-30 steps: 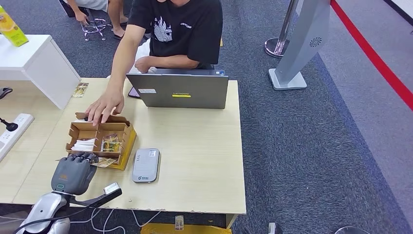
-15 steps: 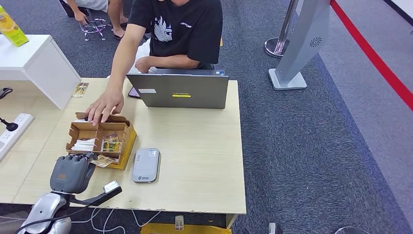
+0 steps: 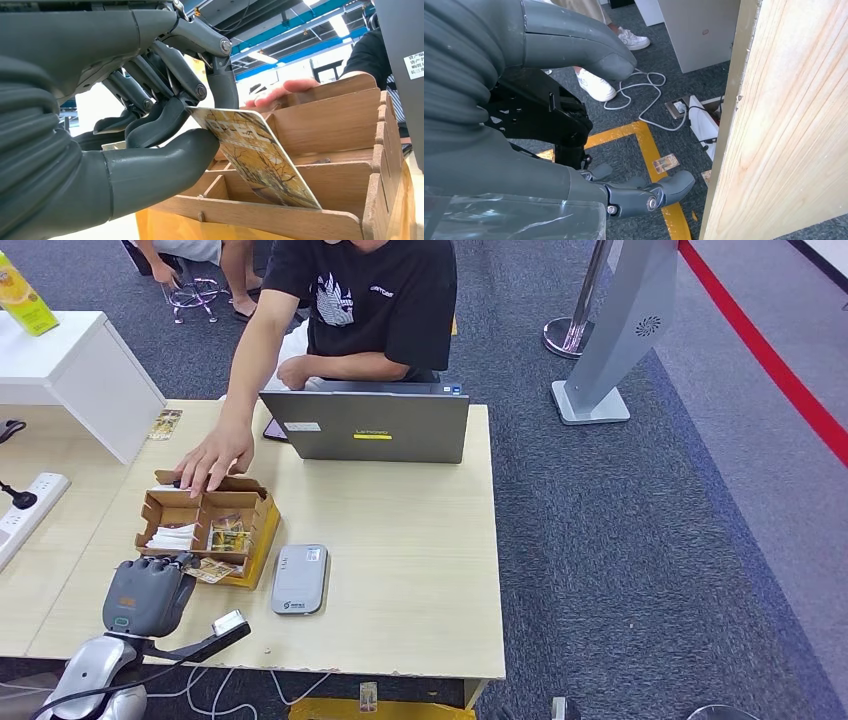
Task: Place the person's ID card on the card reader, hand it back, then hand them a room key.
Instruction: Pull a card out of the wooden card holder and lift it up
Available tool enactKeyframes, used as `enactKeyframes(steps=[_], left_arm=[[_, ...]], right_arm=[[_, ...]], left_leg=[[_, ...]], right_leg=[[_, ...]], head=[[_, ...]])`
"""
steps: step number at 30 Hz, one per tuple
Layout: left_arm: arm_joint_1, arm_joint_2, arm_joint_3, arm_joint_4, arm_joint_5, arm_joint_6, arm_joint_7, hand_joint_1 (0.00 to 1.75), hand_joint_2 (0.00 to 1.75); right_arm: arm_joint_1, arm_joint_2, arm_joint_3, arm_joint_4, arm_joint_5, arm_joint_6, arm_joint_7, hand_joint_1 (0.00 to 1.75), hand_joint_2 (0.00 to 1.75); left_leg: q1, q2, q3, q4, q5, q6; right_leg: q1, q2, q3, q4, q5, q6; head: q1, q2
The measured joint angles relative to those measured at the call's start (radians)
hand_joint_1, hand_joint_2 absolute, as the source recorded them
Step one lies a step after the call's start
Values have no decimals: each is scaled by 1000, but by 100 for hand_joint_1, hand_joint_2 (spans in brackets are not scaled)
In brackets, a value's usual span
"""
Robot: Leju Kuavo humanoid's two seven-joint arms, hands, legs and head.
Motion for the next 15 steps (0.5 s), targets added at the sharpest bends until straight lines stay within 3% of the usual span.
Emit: enactKeyframes(steps=[10, 15], left_arm=[[2, -1, 4, -11, 46, 23, -13, 175, 175], [1, -15, 66, -180, 171, 33, -2, 175, 175]], right_arm=[[0, 0, 0, 0, -5, 0, -1, 0, 175], [3, 0, -1, 0, -22, 2, -7, 0, 175]], left_leg=[[0, 0, 0, 0, 0, 0], [1, 0, 0, 0, 0, 0]], right_leg=[[0, 0, -1, 0, 0, 0], [1, 0, 0, 0, 0, -1]], head=[[0, 0], [1, 0]])
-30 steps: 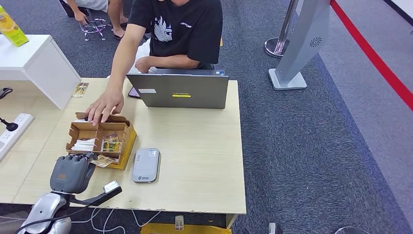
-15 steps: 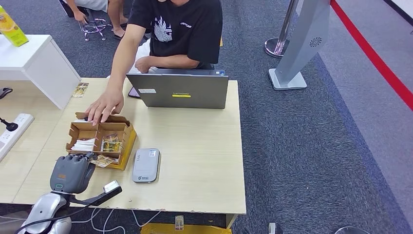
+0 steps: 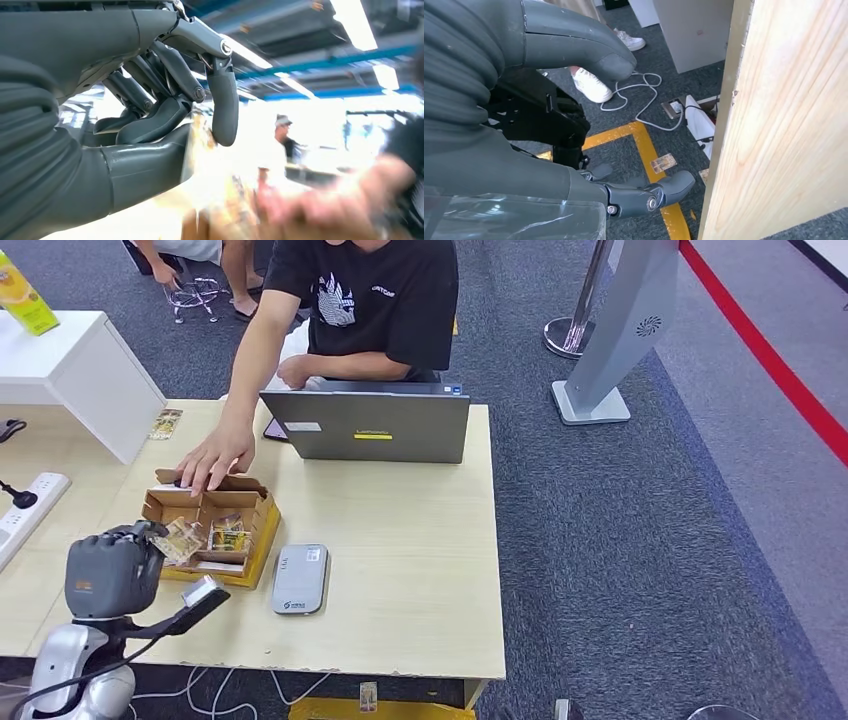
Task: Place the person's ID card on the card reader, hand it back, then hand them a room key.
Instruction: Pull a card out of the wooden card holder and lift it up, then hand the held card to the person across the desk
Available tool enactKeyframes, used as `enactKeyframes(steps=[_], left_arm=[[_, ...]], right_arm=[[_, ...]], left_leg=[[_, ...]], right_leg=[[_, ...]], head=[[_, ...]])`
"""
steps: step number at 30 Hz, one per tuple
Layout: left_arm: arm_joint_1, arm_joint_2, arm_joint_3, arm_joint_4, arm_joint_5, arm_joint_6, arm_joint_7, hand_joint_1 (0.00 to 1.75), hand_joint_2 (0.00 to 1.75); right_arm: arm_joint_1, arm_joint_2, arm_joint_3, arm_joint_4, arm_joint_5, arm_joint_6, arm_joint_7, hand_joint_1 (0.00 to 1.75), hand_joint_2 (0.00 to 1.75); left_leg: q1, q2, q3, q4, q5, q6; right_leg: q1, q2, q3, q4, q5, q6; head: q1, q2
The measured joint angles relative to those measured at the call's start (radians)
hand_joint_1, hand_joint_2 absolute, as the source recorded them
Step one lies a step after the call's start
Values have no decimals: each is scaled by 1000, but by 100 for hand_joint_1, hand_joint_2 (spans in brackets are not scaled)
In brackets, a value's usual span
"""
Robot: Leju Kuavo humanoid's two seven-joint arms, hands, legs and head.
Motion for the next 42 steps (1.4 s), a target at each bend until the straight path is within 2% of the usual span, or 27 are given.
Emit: enactKeyframes(steps=[4, 10, 42], left_arm=[[3, -11, 31, -75, -1, -8, -2, 175, 175], [9, -24, 57, -106, -2, -4, -11, 175, 175], [15, -34, 80, -119, -2, -1, -18, 175, 175]], right_arm=[[0, 0, 0, 0, -2, 0, 0, 0, 175], [0, 0, 0, 0, -2, 0, 0, 0, 175], [0, 0, 0, 0, -2, 0, 0, 0, 175]], left_leg=[[0, 0, 0, 0, 0, 0], [0, 0, 0, 0, 0, 0], [0, 0, 0, 0, 0, 0]], right_leg=[[0, 0, 0, 0, 0, 0], [0, 0, 0, 0, 0, 0], [0, 0, 0, 0, 0, 0]], head=[[0, 0], [0, 0], [0, 0]])
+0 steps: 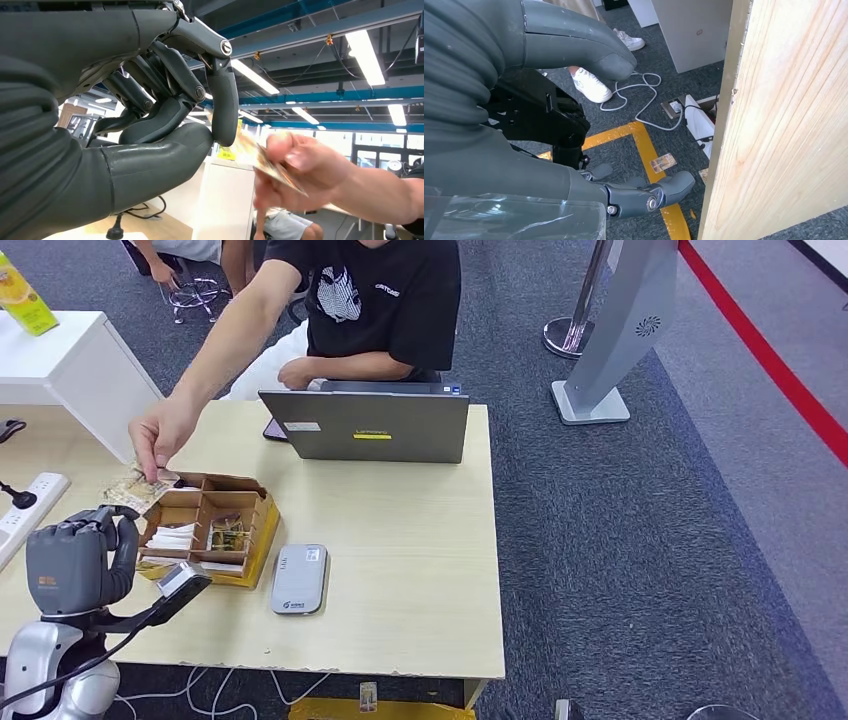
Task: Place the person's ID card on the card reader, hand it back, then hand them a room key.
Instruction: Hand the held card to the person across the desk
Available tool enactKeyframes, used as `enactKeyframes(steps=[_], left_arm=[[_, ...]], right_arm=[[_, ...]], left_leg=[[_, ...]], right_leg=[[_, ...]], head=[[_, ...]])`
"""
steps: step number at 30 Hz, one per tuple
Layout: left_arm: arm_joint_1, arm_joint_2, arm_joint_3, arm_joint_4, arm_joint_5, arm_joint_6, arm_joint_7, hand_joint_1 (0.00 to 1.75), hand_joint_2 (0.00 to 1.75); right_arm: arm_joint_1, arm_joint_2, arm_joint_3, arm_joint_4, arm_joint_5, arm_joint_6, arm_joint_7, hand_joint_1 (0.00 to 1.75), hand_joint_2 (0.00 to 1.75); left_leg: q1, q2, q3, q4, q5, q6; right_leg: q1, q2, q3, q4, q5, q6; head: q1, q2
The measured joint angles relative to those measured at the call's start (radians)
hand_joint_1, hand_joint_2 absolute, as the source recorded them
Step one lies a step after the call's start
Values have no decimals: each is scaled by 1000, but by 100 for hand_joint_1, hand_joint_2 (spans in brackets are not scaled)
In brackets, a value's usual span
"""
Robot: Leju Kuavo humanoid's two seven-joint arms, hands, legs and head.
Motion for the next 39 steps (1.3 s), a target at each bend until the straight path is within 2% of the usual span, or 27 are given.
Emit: enactKeyframes(steps=[1, 2, 5, 6, 21, 25, 29, 31, 33, 35, 36, 37, 39], left_arm=[[0, 0, 0, 0, 0, 0, 0, 175, 175], [0, 0, 1, 0, 0, 0, 0, 155, 175], [0, 0, 1, 0, 1, 0, -3, 24, 175], [0, -1, 2, 0, 2, 0, -5, 0, 175], [16, -43, 21, -19, 27, 56, -40, 0, 175], [40, -68, 34, -57, 88, 131, -98, 0, 175], [125, -156, 90, -183, 248, 192, -271, 0, 175], [190, -218, 136, -278, 388, 198, -350, 0, 175], [262, -280, 191, -383, 590, 182, -382, 0, 175], [297, -337, 278, -439, 866, 77, -365, 0, 175], [285, -359, 346, -411, 1043, -42, -343, 0, 175], [256, -372, 432, -330, 1229, -195, -324, 0, 175], [183, -366, 640, -36, 1551, -508, -314, 0, 175]], right_arm=[[0, 0, 0, 0, 0, 0, 0, 0, 175], [0, 0, 0, 0, 0, 0, 0, 0, 175], [0, 0, 0, 0, 0, 0, 0, 0, 175], [0, 0, 0, 0, 0, 0, 0, 0, 175], [0, 0, 0, 0, -6, 0, 2, 0, 175], [1, 0, -5, 0, -38, 6, 4, 0, 175], [14, -7, -35, 0, -99, -9, 6, 0, 175], [31, -19, -58, 0, -128, -36, 10, 0, 175], [51, -36, -87, 0, -154, -83, 24, 0, 175], [68, -56, -118, 0, -164, -177, 73, 0, 175], [74, -67, -132, 0, -153, -261, 124, 0, 175], [77, -76, -141, 1, -127, -361, 191, 0, 175], [79, -89, -140, 3, -41, -543, 337, 0, 175]], left_leg=[[0, 0, 0, 0, 0, 0], [0, 0, 0, 0, 0, 0], [0, 0, 0, 0, 0, 0], [0, 0, 0, 0, 0, 0], [0, 0, 0, 0, 0, 0], [0, 0, 0, 0, 0, 0], [-1, 0, -1, 0, -1, 0], [-1, 0, -1, 0, -3, 1], [-1, 1, 0, 0, -5, 2], [-2, -2, 0, 0, -6, 3], [-2, -5, 0, 0, -6, 4], [-2, -8, 3, -2, -7, 4], [-3, -3, 9, -6, -9, 0]], right_leg=[[0, 0, 0, 0, 0, 0], [0, 0, 0, 0, 0, 0], [0, 0, 0, 0, 0, 0], [0, 0, 0, 0, 0, 0], [0, 0, 0, 0, 0, 0], [0, 0, 0, 0, 0, 0], [-1, 0, 1, -1, 0, 1], [-1, 0, 1, -1, -1, 2], [-1, 0, 1, -2, -3, 2], [-1, -3, 2, -3, -5, 4], [-2, -6, 4, -3, -7, 5], [-2, -9, 7, -3, -9, 5], [-3, -4, 12, -3, -10, 0]], head=[[0, 0], [0, 0], [0, 0], [0, 0], [0, 0], [0, 0], [0, 0], [1, 0], [1, 0], [1, 0], [2, 0], [4, 0], [7, 0]])
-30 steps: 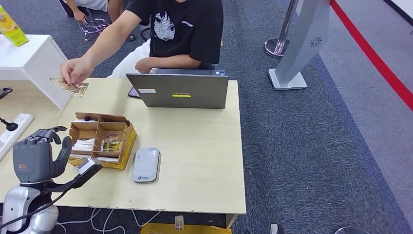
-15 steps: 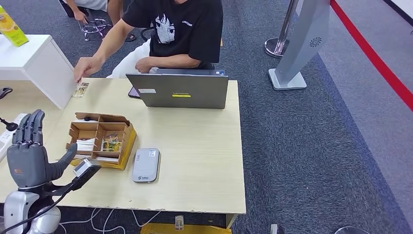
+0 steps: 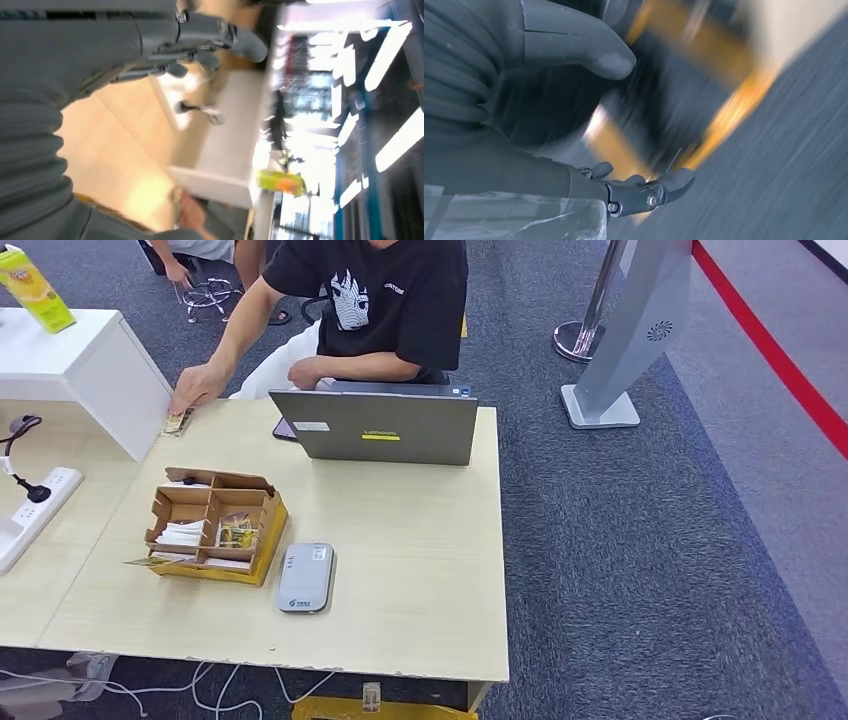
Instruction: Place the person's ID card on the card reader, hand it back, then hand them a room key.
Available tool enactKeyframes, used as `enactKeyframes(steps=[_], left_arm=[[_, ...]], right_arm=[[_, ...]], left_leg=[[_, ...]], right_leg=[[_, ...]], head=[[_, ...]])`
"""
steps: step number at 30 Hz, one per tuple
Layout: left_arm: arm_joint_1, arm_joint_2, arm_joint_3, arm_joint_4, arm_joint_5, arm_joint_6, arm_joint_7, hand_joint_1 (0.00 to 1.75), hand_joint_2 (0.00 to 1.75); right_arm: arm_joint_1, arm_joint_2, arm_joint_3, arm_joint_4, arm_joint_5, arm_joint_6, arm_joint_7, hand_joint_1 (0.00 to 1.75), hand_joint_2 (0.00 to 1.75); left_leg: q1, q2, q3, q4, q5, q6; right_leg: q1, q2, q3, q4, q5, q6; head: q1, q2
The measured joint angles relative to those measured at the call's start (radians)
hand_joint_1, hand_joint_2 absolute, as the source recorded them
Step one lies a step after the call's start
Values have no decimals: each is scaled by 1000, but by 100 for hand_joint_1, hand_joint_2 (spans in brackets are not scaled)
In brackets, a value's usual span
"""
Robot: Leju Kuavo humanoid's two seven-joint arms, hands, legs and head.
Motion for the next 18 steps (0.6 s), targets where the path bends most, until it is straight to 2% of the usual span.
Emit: enactKeyframes(steps=[1, 2, 3, 5, 6, 9, 12, 18], left_arm=[[-30, 11, 104, 171, 100, -102, 0, 0, 175], [-52, 18, 198, 327, 153, -151, 7, 44, 175], [-70, 21, 274, 458, 160, -148, 23, 87, 175], [-101, 18, 367, 669, 46, -52, 84, 175, 175], [-115, 15, 384, 755, -45, 11, 129, 175, 175], [-152, -9, 384, 965, -283, 186, 306, 175, 175], [-177, -37, 339, 1100, -438, 295, 459, 175, 175], [-201, -58, 274, 1217, -494, 316, 526, 175, 175]], right_arm=[[4, -4, 9, 1, 50, -47, 59, 0, 175], [10, -8, 22, 2, 96, -68, 108, 0, 175], [17, -11, 38, 3, 133, -70, 146, 44, 175], [28, -15, 71, 5, 191, -37, 194, 131, 175], [29, -16, 89, 6, 216, -4, 204, 175, 175], [25, -16, 154, 9, 287, 126, 197, 175, 175], [23, -16, 207, 9, 322, 183, 174, 175, 175], [23, -18, 247, 9, 330, 197, 168, 175, 175]], left_leg=[[0, 8, 4, -1, -2, -3], [0, 16, 7, -1, -4, -5], [1, 21, 10, -1, -4, -5], [0, 20, 12, 0, -4, -3], [0, 16, 12, 0, -3, -2], [-1, 8, 8, 2, -3, -1], [-1, 7, 7, 3, -3, 0], [-1, 7, 8, 4, -3, 1]], right_leg=[[0, 8, 1, 0, 1, -3], [0, 16, 2, 1, 2, -5], [0, 22, 1, 1, 2, -6], [0, 20, 0, 1, 2, -4], [0, 16, 0, 0, 1, -4], [-1, 8, 1, -1, 0, -1], [-1, 7, 2, -1, 1, 0], [-1, 7, 3, -1, 1, 1]], head=[[-2, 0], [-7, 0], [-13, 0], [-18, 0], [-17, 0], [-15, 0], [-13, 0], [-12, 0]])
